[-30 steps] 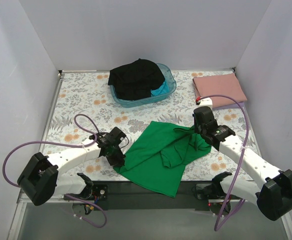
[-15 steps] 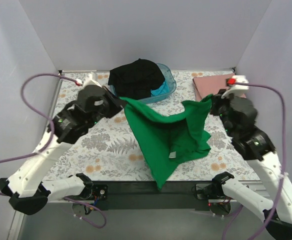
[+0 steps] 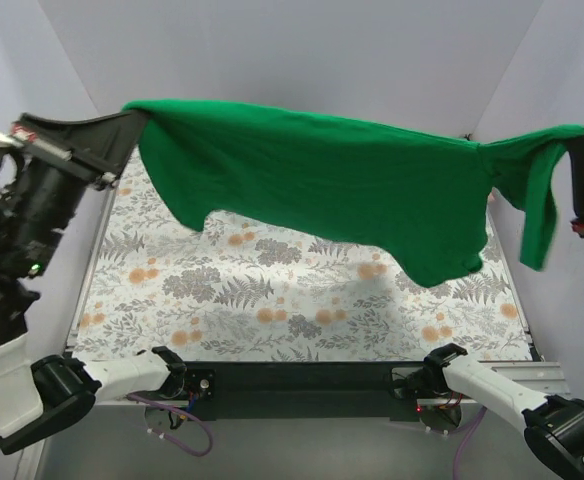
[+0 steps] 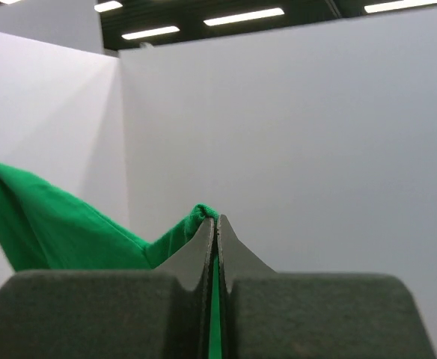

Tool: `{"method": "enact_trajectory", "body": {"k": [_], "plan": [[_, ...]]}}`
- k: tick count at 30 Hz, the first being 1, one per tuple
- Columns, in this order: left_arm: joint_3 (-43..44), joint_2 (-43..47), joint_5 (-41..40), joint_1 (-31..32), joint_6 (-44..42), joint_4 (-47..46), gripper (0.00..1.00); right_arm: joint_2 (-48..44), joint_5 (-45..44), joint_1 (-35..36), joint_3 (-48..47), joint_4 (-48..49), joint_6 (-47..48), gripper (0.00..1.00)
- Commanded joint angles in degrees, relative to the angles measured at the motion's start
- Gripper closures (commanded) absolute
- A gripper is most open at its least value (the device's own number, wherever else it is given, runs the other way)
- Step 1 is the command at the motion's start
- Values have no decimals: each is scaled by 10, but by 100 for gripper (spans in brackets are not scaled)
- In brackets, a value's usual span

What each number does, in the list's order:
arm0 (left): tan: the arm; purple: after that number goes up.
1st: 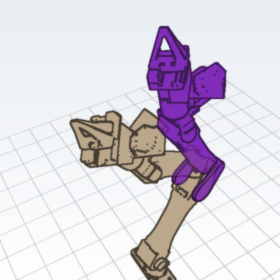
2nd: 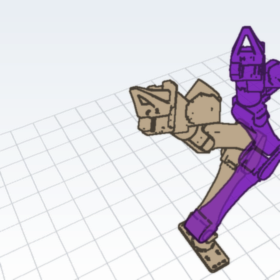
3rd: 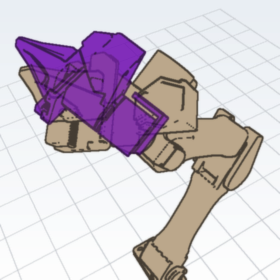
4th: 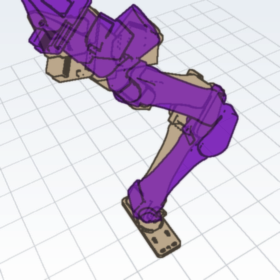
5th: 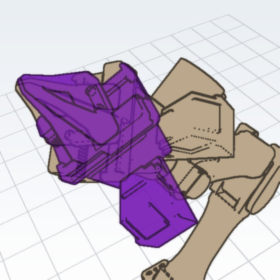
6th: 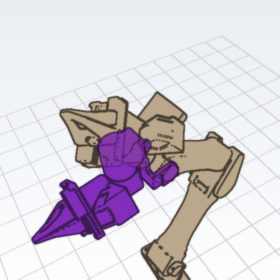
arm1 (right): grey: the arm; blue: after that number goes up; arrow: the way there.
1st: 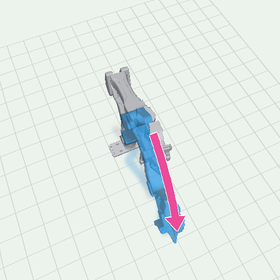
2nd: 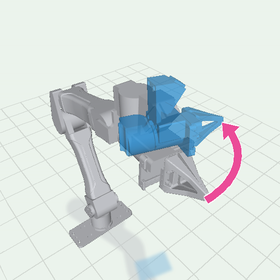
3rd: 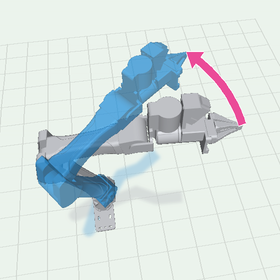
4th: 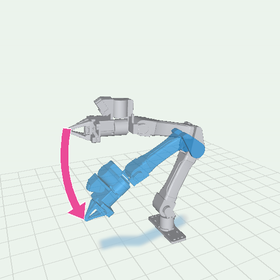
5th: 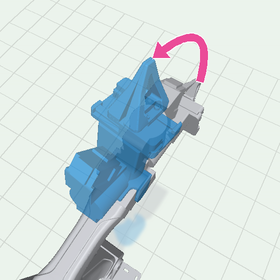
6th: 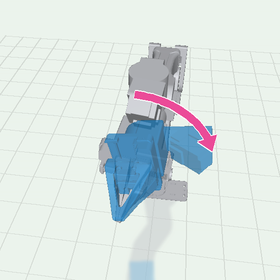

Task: Fold and stack the t-shirts
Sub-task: Flatten the tshirt out

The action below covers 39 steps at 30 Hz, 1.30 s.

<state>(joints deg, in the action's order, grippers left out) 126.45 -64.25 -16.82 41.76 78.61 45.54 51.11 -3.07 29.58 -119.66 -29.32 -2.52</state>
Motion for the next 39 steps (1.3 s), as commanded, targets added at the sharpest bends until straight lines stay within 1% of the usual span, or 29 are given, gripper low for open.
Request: {"method": "enact_trajectory", "body": {"k": [1, 6, 9, 10, 13, 14, 16, 17, 19, 20, 21, 22, 23, 24, 25, 26, 27, 28, 29, 30, 31, 32, 33, 34, 35, 36, 37, 38, 39], "plan": [[35, 25, 21, 2, -39, -7, 100, 8, 98, -4, -47, 0, 2, 99], [20, 54, -3, 1, -48, -21, 100, -6, 117, -4, -12, 26, -10, 99], [6, 52, -57, 1, -56, -23, 100, 0, 104, -3, 13, 32, -9, 99], [-19, 52, -77, 1, -56, -25, 100, 1, 100, -4, 23, 36, -7, 99], [-83, 52, -194, 2, -50, -33, 100, 8, 64, -4, 78, 47, 7, 99], [-135, 50, -263, 2, -40, -34, 100, 15, 34, -4, 111, 50, 12, 99], [-184, 35, -351, 2, -21, -32, 100, 24, -19, -4, 154, 64, 20, 99], [-230, 26, -416, 2, 7, -14, 100, 35, -58, -4, 198, 69, 23, 99], [-277, 13, -442, 0, 61, 19, 100, 49, -89, -4, 237, 82, 23, 99], [-306, 5, -456, -14, 79, 32, 100, 64, -110, -4, 262, 87, 23, 99], [-370, 1, -423, -37, 122, 38, 100, 72, -119, -4, 307, 97, 19, 99], [-405, -3, -393, -72, 123, 23, 100, 81, -128, -4, 334, 106, 12, 99], [-434, -20, -358, -160, 137, -2, 100, 104, -149, -4, 356, 125, 2, 99], [-489, -34, -236, -212, 134, -26, 100, 118, -161, -4, 402, 136, -17, 99], [-511, -51, -186, -257, 134, -50, 100, 134, -172, -4, 423, 150, -23, 99], [-536, -70, -159, -290, 138, -69, 100, 171, -182, -5, 438, 184, -26, 99], [-555, -125, -111, -330, 131, -105, 100, 193, -184, -8, 459, 197, -30, 99], [-554, -156, -97, -346, 131, -114, 100, 216, -180, -9, 461, 214, -30, 99], [-547, -194, -82, -366, 129, -124, 88, 268, -163, -12, 457, 235, -28, 99], [-528, -264, -62, -377, 121, -114, 77, 295, -157, -12, 451, 242, -29, 97], [-464, -304, -43, -383, 124, -92, 44, 324, -146, -14, 420, 240, -28, 91], [-431, -335, -42, -392, 121, -43, 27, 367, -132, -15, 402, 231, -31, 82], [-389, -364, -44, -395, 120, -12, 5, 384, -129, -15, 385, 207, -37, 49], [-354, -406, -54, -395, 122, 20, 2, 396, -122, -15, 369, 195, -42, 35], [-311, -413, -71, -395, 127, 44, 2, 401, -107, -15, 358, 186, -49, 17], [-308, -410, -68, -395, 125, 58, 2, 396, -98, -15, 363, 185, -55, 1], [-315, -401, -66, -395, 125, 55, 2, 387, -91, -15, 371, 184, -59, 2], [-333, -362, -60, -395, 127, 49, 2, 362, -82, -15, 382, 183, -65, 2], [-380, -337, -41, -396, 129, 25, 2, 346, -80, -15, 415, 182, -82, 2]]}}
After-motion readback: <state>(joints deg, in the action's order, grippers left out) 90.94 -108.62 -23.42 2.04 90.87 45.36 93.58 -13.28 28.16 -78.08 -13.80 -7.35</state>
